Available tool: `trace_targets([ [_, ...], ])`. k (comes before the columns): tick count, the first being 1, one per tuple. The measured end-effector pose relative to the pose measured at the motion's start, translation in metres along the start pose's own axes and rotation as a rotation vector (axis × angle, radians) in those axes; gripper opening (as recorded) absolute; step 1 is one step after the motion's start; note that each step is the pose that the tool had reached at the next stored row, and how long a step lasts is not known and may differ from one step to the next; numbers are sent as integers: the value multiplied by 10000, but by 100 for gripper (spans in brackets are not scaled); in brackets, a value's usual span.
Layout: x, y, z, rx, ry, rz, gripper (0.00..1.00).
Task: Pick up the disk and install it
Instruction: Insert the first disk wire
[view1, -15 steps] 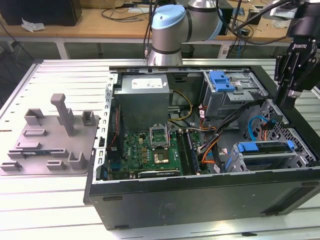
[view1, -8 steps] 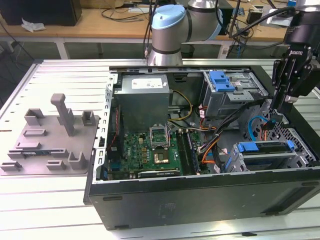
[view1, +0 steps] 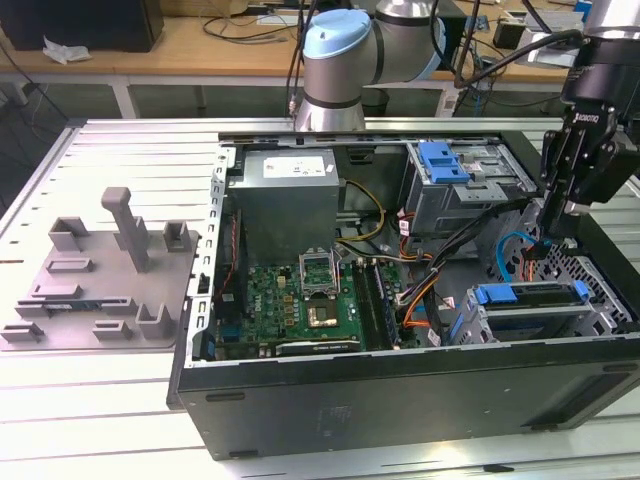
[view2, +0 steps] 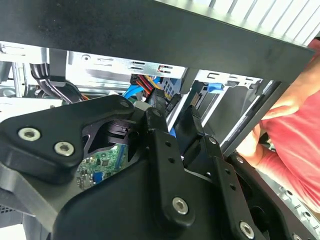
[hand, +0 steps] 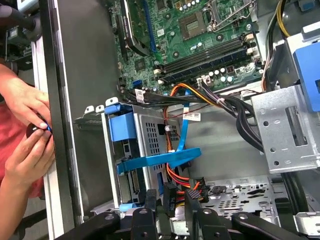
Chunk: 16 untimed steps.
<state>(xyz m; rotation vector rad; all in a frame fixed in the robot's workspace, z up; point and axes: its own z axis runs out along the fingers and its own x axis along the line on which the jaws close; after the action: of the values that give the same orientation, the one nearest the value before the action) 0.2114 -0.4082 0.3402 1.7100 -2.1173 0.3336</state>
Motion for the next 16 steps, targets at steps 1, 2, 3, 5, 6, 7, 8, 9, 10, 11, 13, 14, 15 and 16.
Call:
trace_targets([
  [1, -2, 0, 4, -6, -1, 9, 36],
  [2, -4, 0, 8, -11, 0, 20, 36],
  [3, -6, -1, 12, -16, 0, 31, 36],
  [5, -7, -1, 15, -29, 0, 59, 36],
  [6, -7, -2, 18, -40, -7, 76, 36],
  [7, -5, -2, 19, -45, -7, 86, 36],
  [8, -3, -3, 20, -49, -6, 96, 36],
  [9, -1, -3, 21, -54, -6, 106, 36],
  [10, 0, -3, 22, -58, -7, 115, 36],
  [11, 2, -4, 23, -64, -7, 128, 36],
  [13, 4, -5, 26, -76, -8, 151, 35],
  [14, 6, -6, 28, -84, -9, 167, 22],
  [15, 9, -8, 32, -99, -10, 199, 16],
  [16, 9, -9, 32, -101, -7, 204, 16],
])
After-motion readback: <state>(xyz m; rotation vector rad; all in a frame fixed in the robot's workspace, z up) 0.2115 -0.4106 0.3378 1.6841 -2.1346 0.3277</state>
